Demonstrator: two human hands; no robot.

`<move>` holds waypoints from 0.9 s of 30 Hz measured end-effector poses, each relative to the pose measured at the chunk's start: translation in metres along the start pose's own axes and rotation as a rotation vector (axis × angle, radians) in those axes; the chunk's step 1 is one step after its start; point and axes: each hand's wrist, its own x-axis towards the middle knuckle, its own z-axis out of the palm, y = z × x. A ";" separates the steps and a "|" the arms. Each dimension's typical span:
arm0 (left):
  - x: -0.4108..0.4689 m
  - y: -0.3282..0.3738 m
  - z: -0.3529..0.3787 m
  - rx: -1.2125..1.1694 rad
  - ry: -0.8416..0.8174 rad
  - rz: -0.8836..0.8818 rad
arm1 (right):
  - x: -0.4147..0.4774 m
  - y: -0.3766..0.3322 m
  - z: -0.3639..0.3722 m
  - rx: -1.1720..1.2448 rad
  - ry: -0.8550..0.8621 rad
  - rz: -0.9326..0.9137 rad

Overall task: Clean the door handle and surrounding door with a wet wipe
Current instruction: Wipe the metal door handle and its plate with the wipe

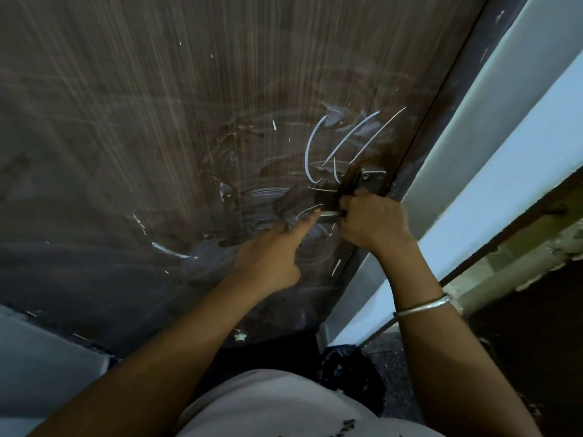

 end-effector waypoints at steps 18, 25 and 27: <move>0.009 -0.002 0.013 -0.111 0.131 -0.041 | 0.001 -0.041 0.004 0.218 0.099 -0.141; 0.007 -0.003 0.011 -0.058 0.097 -0.056 | -0.002 -0.007 0.007 0.332 0.003 -0.178; 0.004 -0.005 0.012 -0.062 0.072 -0.040 | -0.002 0.005 0.005 0.254 0.003 -0.107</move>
